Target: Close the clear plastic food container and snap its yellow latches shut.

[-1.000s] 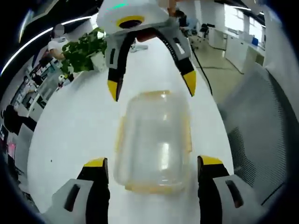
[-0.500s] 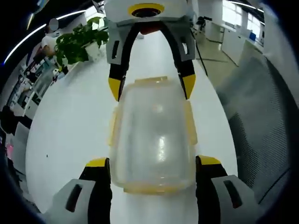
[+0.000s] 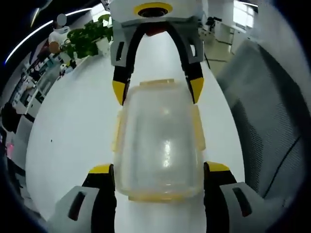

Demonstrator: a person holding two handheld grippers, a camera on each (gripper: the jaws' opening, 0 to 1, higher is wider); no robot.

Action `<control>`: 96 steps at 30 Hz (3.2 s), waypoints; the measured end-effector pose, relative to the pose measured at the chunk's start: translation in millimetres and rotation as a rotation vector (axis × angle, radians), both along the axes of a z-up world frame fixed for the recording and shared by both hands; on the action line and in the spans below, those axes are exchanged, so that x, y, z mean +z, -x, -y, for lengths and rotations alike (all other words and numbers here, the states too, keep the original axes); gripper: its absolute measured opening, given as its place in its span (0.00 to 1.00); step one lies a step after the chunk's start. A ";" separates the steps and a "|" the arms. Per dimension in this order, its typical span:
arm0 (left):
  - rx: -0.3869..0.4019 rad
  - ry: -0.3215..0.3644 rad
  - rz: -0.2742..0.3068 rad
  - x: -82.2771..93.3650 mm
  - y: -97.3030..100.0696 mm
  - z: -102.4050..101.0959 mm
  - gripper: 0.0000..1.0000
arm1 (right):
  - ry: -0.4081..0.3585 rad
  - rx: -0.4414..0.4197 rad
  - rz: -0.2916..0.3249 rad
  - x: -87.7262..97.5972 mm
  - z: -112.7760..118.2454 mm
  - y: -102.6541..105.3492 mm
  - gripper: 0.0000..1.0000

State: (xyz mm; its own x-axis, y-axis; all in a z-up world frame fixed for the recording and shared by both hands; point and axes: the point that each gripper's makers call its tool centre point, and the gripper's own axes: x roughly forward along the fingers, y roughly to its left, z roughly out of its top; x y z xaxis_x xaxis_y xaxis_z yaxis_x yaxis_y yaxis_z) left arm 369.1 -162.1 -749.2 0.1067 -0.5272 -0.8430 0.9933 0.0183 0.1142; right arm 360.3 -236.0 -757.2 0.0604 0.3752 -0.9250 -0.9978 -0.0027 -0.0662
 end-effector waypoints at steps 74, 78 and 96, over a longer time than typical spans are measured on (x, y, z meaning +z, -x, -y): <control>0.159 0.072 0.030 25.7 -105.2 -5.0 0.99 | -0.076 -0.225 0.016 25.6 -2.5 -98.3 0.99; 0.180 0.075 0.046 26.1 -100.9 -11.1 0.99 | -0.109 -0.311 0.035 28.9 6.3 -100.9 0.99; 0.414 0.203 0.028 36.6 -70.6 -39.2 0.99 | -0.294 -0.583 0.078 44.8 33.8 -82.8 0.99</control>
